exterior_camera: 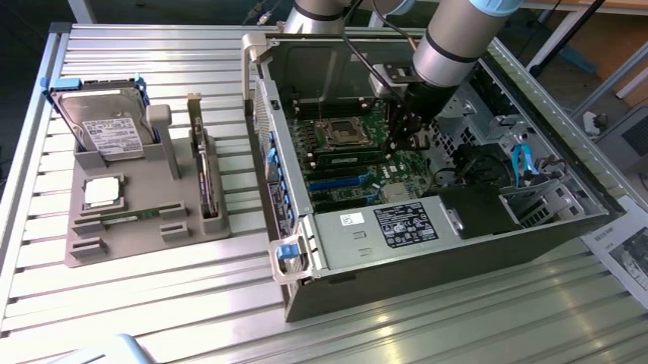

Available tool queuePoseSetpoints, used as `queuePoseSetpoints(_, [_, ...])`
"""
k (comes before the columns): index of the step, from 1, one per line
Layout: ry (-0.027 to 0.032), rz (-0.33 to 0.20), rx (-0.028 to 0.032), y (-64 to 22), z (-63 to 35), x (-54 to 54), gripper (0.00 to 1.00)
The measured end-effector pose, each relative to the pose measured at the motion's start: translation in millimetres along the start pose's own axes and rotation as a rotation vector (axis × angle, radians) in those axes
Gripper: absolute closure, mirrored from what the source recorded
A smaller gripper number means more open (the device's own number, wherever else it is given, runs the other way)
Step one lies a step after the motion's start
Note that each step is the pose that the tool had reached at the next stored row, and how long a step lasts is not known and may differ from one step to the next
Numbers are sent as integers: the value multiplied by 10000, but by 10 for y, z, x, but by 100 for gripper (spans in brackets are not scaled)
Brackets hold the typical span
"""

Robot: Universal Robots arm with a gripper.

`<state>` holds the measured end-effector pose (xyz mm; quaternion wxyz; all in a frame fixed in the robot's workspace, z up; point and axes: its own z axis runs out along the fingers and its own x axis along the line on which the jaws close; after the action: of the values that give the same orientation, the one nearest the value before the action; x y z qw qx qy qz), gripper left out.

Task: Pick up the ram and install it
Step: 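Press down the ram until it locks into place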

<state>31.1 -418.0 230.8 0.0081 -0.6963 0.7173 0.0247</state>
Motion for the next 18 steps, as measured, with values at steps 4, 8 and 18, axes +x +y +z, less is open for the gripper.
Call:
queuePoseSetpoints(4, [1, 0, -1, 0, 3, 0, 90])
queuePoseSetpoints(8, [-2, 1, 1, 0, -19, -1, 90])
queuePoseSetpoints(18, [1, 1, -1, -6, -154, -7, 90])
